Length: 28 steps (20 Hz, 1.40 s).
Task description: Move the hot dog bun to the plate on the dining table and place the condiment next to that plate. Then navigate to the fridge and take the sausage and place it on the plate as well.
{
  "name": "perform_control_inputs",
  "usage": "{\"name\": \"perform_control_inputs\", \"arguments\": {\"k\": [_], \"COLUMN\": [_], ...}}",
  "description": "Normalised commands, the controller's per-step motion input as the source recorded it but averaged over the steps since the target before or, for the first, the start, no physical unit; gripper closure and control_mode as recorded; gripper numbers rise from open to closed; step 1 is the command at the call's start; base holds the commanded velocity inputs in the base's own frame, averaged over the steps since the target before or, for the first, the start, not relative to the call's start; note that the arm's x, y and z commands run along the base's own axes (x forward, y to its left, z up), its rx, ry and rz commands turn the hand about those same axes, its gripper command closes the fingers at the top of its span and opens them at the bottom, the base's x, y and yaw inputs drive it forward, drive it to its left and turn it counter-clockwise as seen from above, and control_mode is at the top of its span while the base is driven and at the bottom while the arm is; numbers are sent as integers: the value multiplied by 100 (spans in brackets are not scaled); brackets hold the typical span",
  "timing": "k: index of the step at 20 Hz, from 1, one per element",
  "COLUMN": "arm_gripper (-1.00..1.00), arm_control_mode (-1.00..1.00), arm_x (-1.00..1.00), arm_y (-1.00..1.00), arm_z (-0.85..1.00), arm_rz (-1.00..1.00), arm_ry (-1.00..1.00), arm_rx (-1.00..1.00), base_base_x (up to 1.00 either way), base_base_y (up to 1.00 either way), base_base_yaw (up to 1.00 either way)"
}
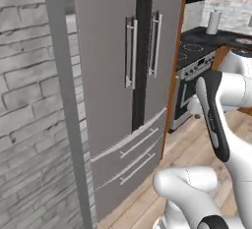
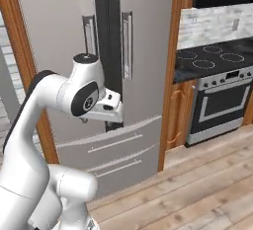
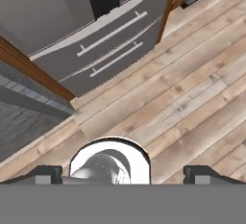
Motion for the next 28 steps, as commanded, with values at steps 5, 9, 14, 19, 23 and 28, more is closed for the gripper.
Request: {"name": "perform_control_inputs", "arguments": {"k": [5,9,14,19,23,28], "arm_gripper": [-100,-100,-100,-100,-100,-100], "arm_control_mode": [100,100,100,100,100,100], "arm_x": [0,0,0,0,0,0], "arm_y": [0,0,0,0,0,0], "arm_z": [0,0,0,0,0,0], "arm_rz": [0,0,0,0,0,0], "arm_ry": [0,0,0,0,0,0], "arm_rx": [0,0,0,0,0,0], "base_base_x": [46,43,44,16,-8,-2], "base_base_y": [-41,-47,-76,-69,-6,0], "base_base_yaw": [77,74,46,20,0,0]}}
